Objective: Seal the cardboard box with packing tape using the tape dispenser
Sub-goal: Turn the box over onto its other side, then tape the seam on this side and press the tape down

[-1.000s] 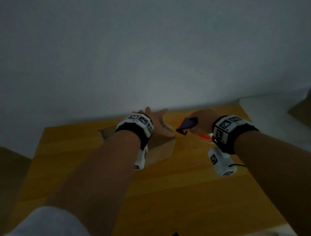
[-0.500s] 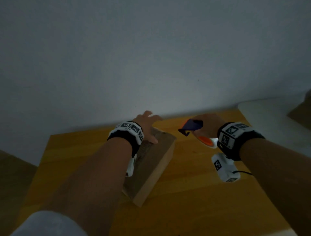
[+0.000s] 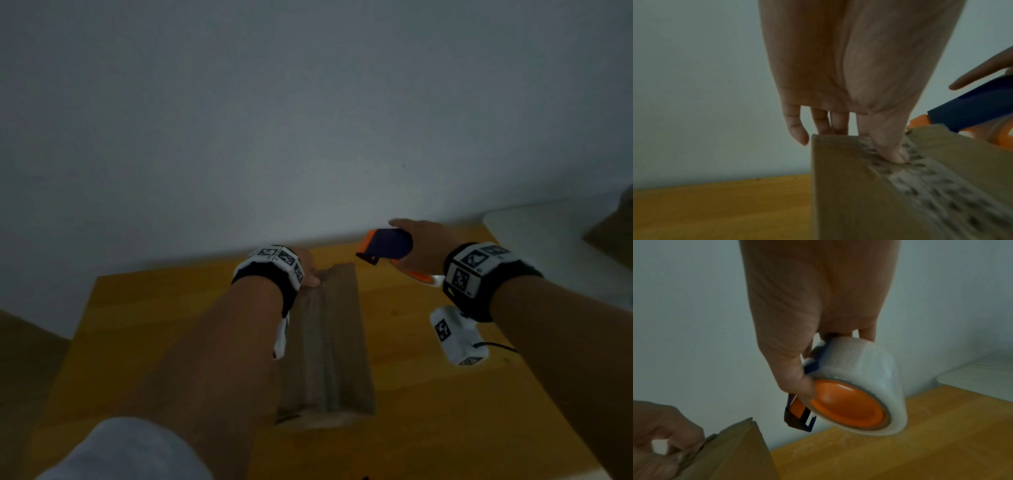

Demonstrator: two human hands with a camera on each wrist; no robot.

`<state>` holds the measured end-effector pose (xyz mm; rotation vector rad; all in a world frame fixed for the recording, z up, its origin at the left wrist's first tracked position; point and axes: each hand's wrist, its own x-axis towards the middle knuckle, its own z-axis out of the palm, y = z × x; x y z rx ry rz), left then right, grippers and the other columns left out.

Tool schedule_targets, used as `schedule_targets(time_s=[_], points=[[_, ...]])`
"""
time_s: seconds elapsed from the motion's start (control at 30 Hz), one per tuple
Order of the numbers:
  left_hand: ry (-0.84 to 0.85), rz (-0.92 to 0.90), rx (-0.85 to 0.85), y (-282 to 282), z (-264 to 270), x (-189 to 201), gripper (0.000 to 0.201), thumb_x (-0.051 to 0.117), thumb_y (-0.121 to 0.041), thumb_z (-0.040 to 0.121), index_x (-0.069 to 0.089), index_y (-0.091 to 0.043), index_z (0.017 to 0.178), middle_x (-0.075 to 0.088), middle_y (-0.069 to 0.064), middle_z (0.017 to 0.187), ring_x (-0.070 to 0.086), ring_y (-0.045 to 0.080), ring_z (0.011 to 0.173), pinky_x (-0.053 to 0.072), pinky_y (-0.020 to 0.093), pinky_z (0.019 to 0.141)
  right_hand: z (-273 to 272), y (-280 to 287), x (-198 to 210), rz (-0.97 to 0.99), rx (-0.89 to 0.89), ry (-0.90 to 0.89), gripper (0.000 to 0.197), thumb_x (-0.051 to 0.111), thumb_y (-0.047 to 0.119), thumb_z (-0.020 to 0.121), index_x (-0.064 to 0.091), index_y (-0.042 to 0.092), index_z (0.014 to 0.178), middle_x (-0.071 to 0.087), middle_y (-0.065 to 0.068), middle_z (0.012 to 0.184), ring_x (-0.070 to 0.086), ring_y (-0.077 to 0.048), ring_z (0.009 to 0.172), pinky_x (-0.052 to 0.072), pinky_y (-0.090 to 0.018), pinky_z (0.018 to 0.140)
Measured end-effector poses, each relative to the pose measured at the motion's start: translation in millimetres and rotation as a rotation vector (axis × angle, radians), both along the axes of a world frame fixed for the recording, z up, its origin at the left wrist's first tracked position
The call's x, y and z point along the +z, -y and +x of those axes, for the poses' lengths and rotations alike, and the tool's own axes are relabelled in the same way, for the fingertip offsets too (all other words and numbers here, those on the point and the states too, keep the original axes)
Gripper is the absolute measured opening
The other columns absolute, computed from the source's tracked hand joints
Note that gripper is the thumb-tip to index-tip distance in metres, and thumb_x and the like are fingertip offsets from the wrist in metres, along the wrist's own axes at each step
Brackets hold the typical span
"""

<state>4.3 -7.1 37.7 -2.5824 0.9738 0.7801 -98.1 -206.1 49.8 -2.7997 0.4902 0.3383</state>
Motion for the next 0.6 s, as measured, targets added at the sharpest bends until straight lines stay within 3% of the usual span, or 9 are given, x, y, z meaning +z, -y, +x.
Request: schedule_targets(time_s=[0.07, 0.1, 0.17, 0.23, 0.33, 0.43, 0.5, 0.53, 0.6], points=[[-0.073, -0.018, -0.024, 0, 5, -4, 0.053, 0.046, -0.029, 0.098, 0.035, -0.008, 0.146, 0.034, 0.013, 0.152, 0.034, 0.026, 0.139, 0.028, 0.036, 0.114, 3, -1, 5, -0.004, -0.057, -0.022, 0.082, 0.074, 0.024, 0.076, 0.029, 0.018, 0.145, 0.055, -0.007, 0.127, 0.058, -0.030, 0.112, 0.050, -0.040, 0.088], [-0.113, -0.028, -0.049, 0, 6, -6, 0.054, 0.044, -0.026, 0.100, 0.028, -0.009, 0.149, 0.027, 0.012, 0.155, 0.029, 0.027, 0.142, 0.024, 0.037, 0.116, 6, -1, 5, -0.019, -0.064, -0.015, 0.076, 0.075, 0.023, 0.075, 0.035, 0.015, 0.140, 0.058, -0.007, 0.119, 0.059, -0.030, 0.108, 0.051, -0.038, 0.084], [-0.190, -0.052, -0.062, 1, 9, -9, 0.053, 0.044, -0.023, 0.099, 0.028, -0.012, 0.149, 0.027, 0.011, 0.156, 0.030, 0.028, 0.141, 0.026, 0.040, 0.116, 9, -3, 3, -0.067, -0.048, 0.008, 0.040, 0.076, 0.024, 0.072, 0.053, 0.015, 0.104, 0.058, 0.001, 0.084, 0.061, -0.026, 0.087, 0.048, -0.032, 0.068], [-0.190, -0.040, -0.053, 1, 8, -12, 0.053, 0.042, -0.027, 0.100, 0.027, -0.011, 0.149, 0.027, 0.011, 0.156, 0.030, 0.029, 0.141, 0.027, 0.041, 0.116, 11, -7, 5, -0.064, -0.040, 0.019, 0.028, 0.074, 0.023, 0.073, 0.050, 0.014, 0.084, 0.050, 0.004, 0.064, 0.057, -0.024, 0.072, 0.041, -0.029, 0.061], [-0.189, -0.038, -0.006, -5, 11, -14, 0.054, 0.037, -0.035, 0.102, 0.030, -0.005, 0.146, 0.032, 0.014, 0.152, 0.036, 0.029, 0.138, 0.029, 0.038, 0.114, 10, -10, 8, 0.005, -0.064, 0.032, 0.025, 0.071, 0.026, 0.078, 0.055, 0.009, 0.087, 0.061, -0.005, 0.076, 0.062, -0.026, 0.074, 0.045, -0.033, 0.064], [-0.221, -0.043, 0.013, -10, 10, -12, 0.053, 0.036, -0.039, 0.101, 0.042, -0.003, 0.139, 0.044, 0.016, 0.143, 0.045, 0.031, 0.129, 0.033, 0.036, 0.106, 7, -5, 10, 0.087, -0.123, 0.073, 0.036, 0.071, 0.026, 0.079, 0.053, 0.007, 0.104, 0.062, -0.009, 0.094, 0.063, -0.028, 0.083, 0.051, -0.037, 0.068], [-0.245, -0.050, 0.027, -10, 8, -8, 0.042, 0.036, -0.041, 0.100, 0.055, -0.010, 0.122, 0.055, 0.012, 0.122, 0.054, 0.026, 0.112, 0.035, 0.035, 0.098, 5, 0, 13, 0.139, -0.146, 0.095, 0.040, 0.070, 0.022, 0.079, 0.047, 0.009, 0.109, 0.058, -0.009, 0.100, 0.058, -0.023, 0.078, 0.047, -0.031, 0.060], [-0.232, -0.085, 0.040, -10, 9, -4, 0.037, 0.036, -0.040, 0.101, 0.059, -0.013, 0.112, 0.056, 0.008, 0.110, 0.055, 0.023, 0.104, 0.036, 0.034, 0.094, 4, 2, 15, 0.159, -0.150, 0.111, 0.039, 0.069, 0.018, 0.079, 0.045, 0.009, 0.109, 0.057, -0.009, 0.100, 0.055, -0.019, 0.073, 0.042, -0.026, 0.055], [-0.237, -0.344, 0.208, -7, 14, 7, 0.031, 0.042, -0.031, 0.100, 0.060, -0.009, 0.113, 0.058, 0.007, 0.111, 0.053, 0.023, 0.113, 0.037, 0.030, 0.095, 4, 4, 21, 0.188, -0.150, 0.135, 0.037, 0.067, 0.011, 0.078, 0.043, 0.010, 0.106, 0.055, -0.008, 0.096, 0.049, -0.012, 0.065, 0.037, -0.022, 0.051]])
